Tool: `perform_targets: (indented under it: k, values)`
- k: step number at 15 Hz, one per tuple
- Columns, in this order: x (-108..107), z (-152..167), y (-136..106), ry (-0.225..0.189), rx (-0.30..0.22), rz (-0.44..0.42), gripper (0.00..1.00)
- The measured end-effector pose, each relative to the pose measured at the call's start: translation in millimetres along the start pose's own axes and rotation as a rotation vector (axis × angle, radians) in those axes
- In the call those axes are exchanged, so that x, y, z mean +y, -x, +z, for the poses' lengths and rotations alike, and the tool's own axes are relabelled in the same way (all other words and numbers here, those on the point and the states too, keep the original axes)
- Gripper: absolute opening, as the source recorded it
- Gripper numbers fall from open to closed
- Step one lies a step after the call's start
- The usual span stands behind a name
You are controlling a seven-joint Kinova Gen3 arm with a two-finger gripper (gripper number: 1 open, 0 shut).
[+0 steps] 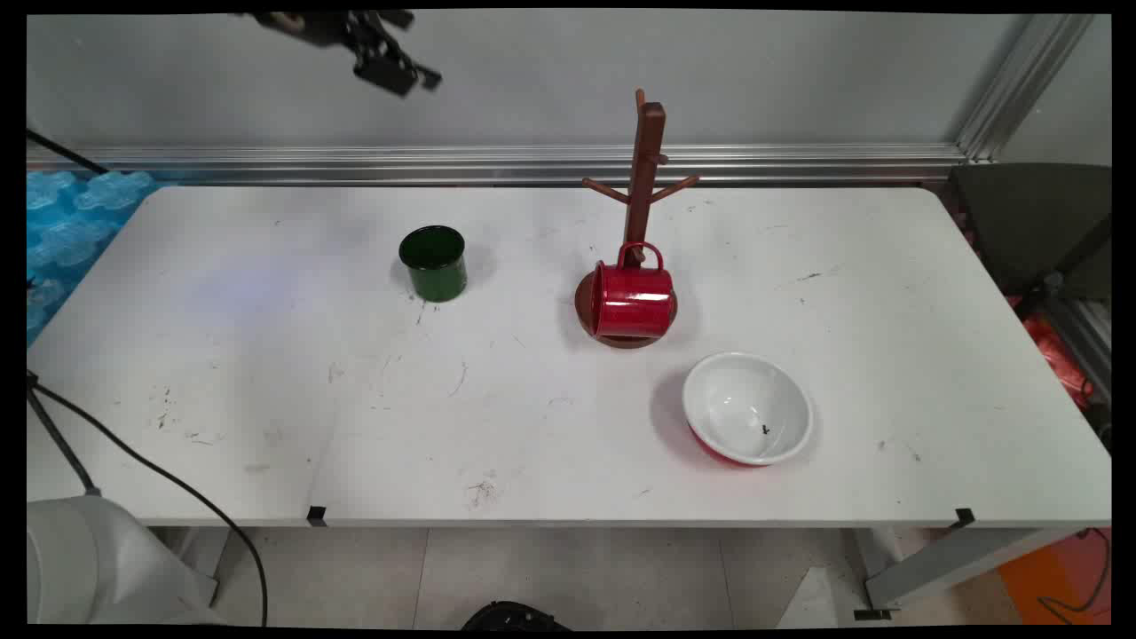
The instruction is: Pick up the red mug from the rack
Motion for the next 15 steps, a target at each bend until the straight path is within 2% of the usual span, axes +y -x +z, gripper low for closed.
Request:
perform_targets:
  k: [3, 8, 15]
  values:
    - [29.9, 0.7, 3.2, 0.117, -0.013, -0.022, 1.0]
    - [71.7, 4.3, 10.8, 0.265, -0.016, -0.065, 1.0]
    - [115.6, 21.3, 20.1, 0.389, -0.003, -0.174, 1.0]
